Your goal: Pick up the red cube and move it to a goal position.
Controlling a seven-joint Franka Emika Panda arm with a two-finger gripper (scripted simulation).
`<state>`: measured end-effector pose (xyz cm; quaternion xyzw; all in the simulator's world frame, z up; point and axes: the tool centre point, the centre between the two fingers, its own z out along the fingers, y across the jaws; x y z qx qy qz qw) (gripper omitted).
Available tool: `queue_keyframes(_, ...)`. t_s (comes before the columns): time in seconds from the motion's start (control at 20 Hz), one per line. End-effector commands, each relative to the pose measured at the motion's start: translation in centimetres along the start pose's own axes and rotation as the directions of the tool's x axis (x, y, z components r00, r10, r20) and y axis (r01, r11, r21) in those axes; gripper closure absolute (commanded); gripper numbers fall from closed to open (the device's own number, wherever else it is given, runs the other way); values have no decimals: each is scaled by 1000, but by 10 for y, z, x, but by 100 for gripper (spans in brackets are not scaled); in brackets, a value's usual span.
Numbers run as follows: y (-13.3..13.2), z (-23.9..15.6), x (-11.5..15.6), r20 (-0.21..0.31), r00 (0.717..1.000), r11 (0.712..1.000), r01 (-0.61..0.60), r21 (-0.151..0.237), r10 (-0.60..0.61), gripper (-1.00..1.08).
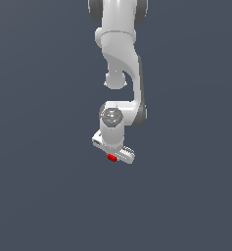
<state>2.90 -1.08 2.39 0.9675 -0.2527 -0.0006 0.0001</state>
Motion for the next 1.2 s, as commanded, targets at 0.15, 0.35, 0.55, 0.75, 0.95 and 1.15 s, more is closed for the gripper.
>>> queue_keyframes(0.15,-2,-6,-27,-1,1000,1000,0,1,0,108)
queue_keyframes(0.35,-3,-11,-54,-1,1000,1000,0,1,0,108)
queue_keyframes(0.55,-5,-15,-76,-1,1000,1000,0,1,0,108)
queue_keyframes(0.75,-6,-19,-94,-1,1000,1000,0,1,0,108)
queue_keyframes(0.95,-7,-21,-104,-1,1000,1000,0,1,0,108)
queue_keyframes(1.15,-8,-22,-108,-1,1000,1000,0,1,0,108)
